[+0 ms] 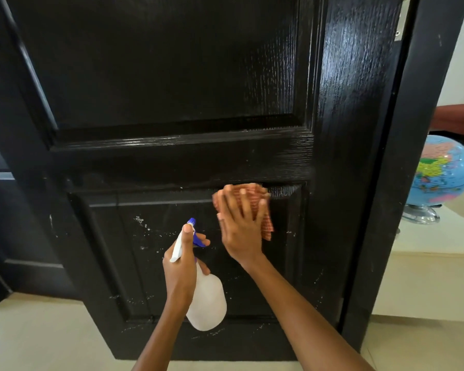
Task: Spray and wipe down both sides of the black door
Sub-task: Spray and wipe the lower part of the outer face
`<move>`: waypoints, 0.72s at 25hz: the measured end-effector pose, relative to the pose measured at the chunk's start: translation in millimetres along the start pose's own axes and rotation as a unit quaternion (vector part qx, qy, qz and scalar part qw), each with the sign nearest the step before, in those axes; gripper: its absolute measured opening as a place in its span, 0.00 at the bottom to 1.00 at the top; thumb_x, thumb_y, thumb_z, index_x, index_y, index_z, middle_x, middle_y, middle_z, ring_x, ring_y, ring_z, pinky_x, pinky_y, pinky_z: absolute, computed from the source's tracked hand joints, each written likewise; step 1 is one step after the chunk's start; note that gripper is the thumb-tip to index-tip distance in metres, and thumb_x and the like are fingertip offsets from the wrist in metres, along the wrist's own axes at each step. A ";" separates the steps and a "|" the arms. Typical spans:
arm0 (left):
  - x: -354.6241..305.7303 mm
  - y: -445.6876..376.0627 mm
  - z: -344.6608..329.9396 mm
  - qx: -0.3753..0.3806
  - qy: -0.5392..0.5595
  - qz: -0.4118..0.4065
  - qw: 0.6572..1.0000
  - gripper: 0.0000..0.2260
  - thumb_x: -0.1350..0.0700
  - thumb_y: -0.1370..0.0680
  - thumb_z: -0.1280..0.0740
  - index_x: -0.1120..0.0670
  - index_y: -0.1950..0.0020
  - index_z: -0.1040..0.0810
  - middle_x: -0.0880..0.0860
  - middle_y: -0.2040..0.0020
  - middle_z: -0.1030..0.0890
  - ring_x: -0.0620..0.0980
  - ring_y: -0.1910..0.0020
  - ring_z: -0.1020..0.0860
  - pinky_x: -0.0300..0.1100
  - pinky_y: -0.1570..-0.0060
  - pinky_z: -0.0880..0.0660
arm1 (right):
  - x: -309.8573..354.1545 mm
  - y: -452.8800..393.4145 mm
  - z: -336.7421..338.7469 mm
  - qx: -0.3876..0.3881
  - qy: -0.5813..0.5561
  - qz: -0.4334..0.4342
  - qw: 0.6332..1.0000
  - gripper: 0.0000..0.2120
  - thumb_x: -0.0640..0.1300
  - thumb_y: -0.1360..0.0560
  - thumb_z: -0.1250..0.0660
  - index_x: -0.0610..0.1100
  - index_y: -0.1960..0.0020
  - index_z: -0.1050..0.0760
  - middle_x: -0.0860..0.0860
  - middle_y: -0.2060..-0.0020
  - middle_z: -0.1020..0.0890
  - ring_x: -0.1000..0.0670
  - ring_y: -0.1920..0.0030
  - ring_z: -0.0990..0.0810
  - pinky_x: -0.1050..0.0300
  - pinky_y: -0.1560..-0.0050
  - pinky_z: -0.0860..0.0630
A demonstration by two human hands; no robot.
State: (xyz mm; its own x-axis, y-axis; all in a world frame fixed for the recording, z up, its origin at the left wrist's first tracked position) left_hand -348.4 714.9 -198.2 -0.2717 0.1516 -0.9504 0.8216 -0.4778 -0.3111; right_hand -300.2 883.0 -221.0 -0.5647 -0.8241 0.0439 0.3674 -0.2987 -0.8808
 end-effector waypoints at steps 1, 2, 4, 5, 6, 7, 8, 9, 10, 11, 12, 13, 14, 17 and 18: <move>0.1 -0.1 2.9 -0.006 0.003 -0.001 1.000 0.25 0.36 0.19 0.44 0.53 0.57 0.18 0.50 0.57 0.15 0.56 0.76 0.22 0.49 0.64 0.22 | 15.2 -5.3 -3.8 0.019 0.005 0.052 0.998 0.31 0.53 0.16 0.41 0.49 0.16 0.46 0.48 0.16 0.47 0.41 0.17 0.50 0.33 0.21 0.64; -0.1 -0.2 5.2 -0.013 0.004 0.000 1.000 0.24 0.36 0.19 0.44 0.51 0.57 0.18 0.50 0.58 0.15 0.55 0.75 0.22 0.50 0.64 0.21 | 26.1 -10.7 -7.2 0.035 0.016 0.093 0.995 0.32 0.53 0.16 0.40 0.50 0.16 0.47 0.49 0.16 0.48 0.42 0.17 0.50 0.35 0.21 0.64; 0.4 -1.0 6.9 -0.019 0.004 0.002 1.000 0.24 0.36 0.20 0.45 0.50 0.56 0.18 0.49 0.58 0.15 0.55 0.75 0.22 0.49 0.65 0.21 | 29.5 -17.1 -7.0 0.057 0.038 0.141 0.988 0.32 0.55 0.15 0.42 0.50 0.15 0.50 0.50 0.16 0.50 0.44 0.17 0.52 0.37 0.20 0.62; 1.3 -1.3 6.1 -0.016 0.008 0.004 1.000 0.24 0.36 0.20 0.45 0.52 0.56 0.18 0.49 0.57 0.15 0.54 0.75 0.22 0.48 0.66 0.22 | 21.0 -16.0 -3.9 0.059 0.042 0.149 0.986 0.32 0.56 0.15 0.43 0.51 0.15 0.50 0.50 0.16 0.50 0.45 0.16 0.53 0.37 0.20 0.61; 1.6 -1.3 4.6 -0.011 0.012 0.007 1.000 0.25 0.35 0.20 0.45 0.53 0.55 0.18 0.49 0.56 0.14 0.54 0.76 0.22 0.46 0.67 0.22 | 7.0 -13.1 0.8 0.054 0.045 0.143 0.987 0.31 0.57 0.15 0.44 0.52 0.15 0.50 0.51 0.16 0.50 0.46 0.16 0.52 0.37 0.20 0.59; 1.3 -1.4 2.2 -0.004 0.016 0.010 1.000 0.26 0.35 0.20 0.45 0.55 0.55 0.18 0.50 0.55 0.14 0.54 0.76 0.23 0.45 0.67 0.23 | -11.1 -8.7 7.4 0.043 0.052 0.120 0.990 0.31 0.57 0.15 0.44 0.53 0.16 0.49 0.51 0.16 0.49 0.47 0.17 0.51 0.37 0.20 0.58; 0.9 -0.6 -1.4 0.005 0.021 0.012 1.000 0.27 0.35 0.20 0.45 0.55 0.56 0.18 0.50 0.55 0.14 0.54 0.77 0.23 0.44 0.67 0.23 | -33.6 -3.1 16.8 0.027 0.067 0.087 0.994 0.31 0.58 0.15 0.43 0.53 0.16 0.47 0.52 0.16 0.47 0.47 0.17 0.50 0.37 0.20 0.56; 1.6 0.2 -5.6 0.015 0.024 0.015 0.999 0.27 0.35 0.20 0.44 0.56 0.56 0.18 0.50 0.54 0.14 0.54 0.77 0.23 0.45 0.67 0.23 | -59.0 4.0 26.8 0.010 0.084 0.048 0.995 0.30 0.58 0.15 0.43 0.54 0.16 0.46 0.52 0.17 0.45 0.47 0.17 0.48 0.36 0.21 0.53; 1.5 0.9 -9.5 0.023 0.025 0.016 0.999 0.27 0.36 0.20 0.44 0.57 0.57 0.19 0.50 0.54 0.14 0.54 0.77 0.23 0.45 0.67 0.23 | -84.3 12.4 36.0 -0.006 0.095 0.009 0.995 0.29 0.59 0.15 0.43 0.54 0.16 0.45 0.52 0.17 0.44 0.47 0.17 0.46 0.35 0.21 0.51; 2.5 1.7 -13.7 0.033 0.025 0.016 0.999 0.27 0.36 0.20 0.44 0.57 0.56 0.19 0.50 0.53 0.14 0.54 0.77 0.23 0.44 0.68 0.23 | -106.5 20.9 45.0 -0.019 0.101 -0.026 0.994 0.29 0.59 0.15 0.44 0.53 0.17 0.44 0.52 0.17 0.43 0.46 0.18 0.46 0.33 0.22 0.49; 4.0 2.9 -18.2 0.042 0.026 0.016 0.999 0.27 0.36 0.20 0.44 0.58 0.56 0.19 0.51 0.53 0.14 0.54 0.77 0.23 0.43 0.68 0.23 | -122.8 27.7 51.2 -0.031 0.104 -0.054 0.993 0.28 0.58 0.14 0.46 0.52 0.16 0.44 0.51 0.17 0.42 0.45 0.17 0.46 0.31 0.22 0.49; 6.0 3.8 -21.5 0.048 0.027 0.016 0.998 0.27 0.36 0.20 0.44 0.58 0.55 0.19 0.51 0.53 0.14 0.53 0.76 0.23 0.42 0.69 0.23 | -131.5 31.4 52.3 -0.041 0.103 -0.081 0.991 0.28 0.58 0.14 0.48 0.51 0.16 0.45 0.50 0.17 0.43 0.44 0.17 0.48 0.29 0.22 0.50; 7.7 4.9 -22.5 0.048 0.027 0.018 0.998 0.27 0.36 0.20 0.44 0.58 0.55 0.19 0.51 0.53 0.14 0.53 0.76 0.23 0.41 0.69 0.22 | -131.7 34.4 48.6 -0.046 0.093 -0.109 0.989 0.29 0.58 0.13 0.50 0.50 0.16 0.48 0.49 0.17 0.45 0.43 0.17 0.51 0.28 0.22 0.53; 12.3 3.5 -11.9 0.032 0.028 0.016 0.999 0.27 0.37 0.20 0.44 0.57 0.55 0.19 0.51 0.54 0.14 0.53 0.77 0.24 0.40 0.70 0.22 | -93.8 29.6 25.7 -0.048 0.049 -0.158 0.985 0.30 0.58 0.13 0.55 0.48 0.15 0.57 0.46 0.16 0.50 0.41 0.17 0.58 0.28 0.22 0.62; 15.2 1.2 -4.2 0.018 0.022 0.019 0.999 0.26 0.37 0.20 0.44 0.57 0.55 0.19 0.51 0.54 0.14 0.53 0.77 0.24 0.40 0.70 0.22 | -79.0 24.1 17.6 -0.043 0.038 -0.150 0.987 0.30 0.58 0.13 0.55 0.48 0.15 0.57 0.46 0.16 0.50 0.41 0.17 0.58 0.29 0.22 0.63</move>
State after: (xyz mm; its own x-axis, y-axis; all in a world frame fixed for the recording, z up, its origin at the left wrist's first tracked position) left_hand -349.5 720.3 -213.0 -0.2172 0.1704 -0.9611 0.8119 -0.5152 -0.2748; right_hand -233.7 932.5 -237.4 -0.6932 -0.6660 0.2755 0.1144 -0.4790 -0.8703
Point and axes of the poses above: each hand's wrist, its own y-axis away from the middle knuckle, its own z-axis out of the back of the hand, x = y × z, the point moved 3 cm from there along -y, towards the middle knuckle
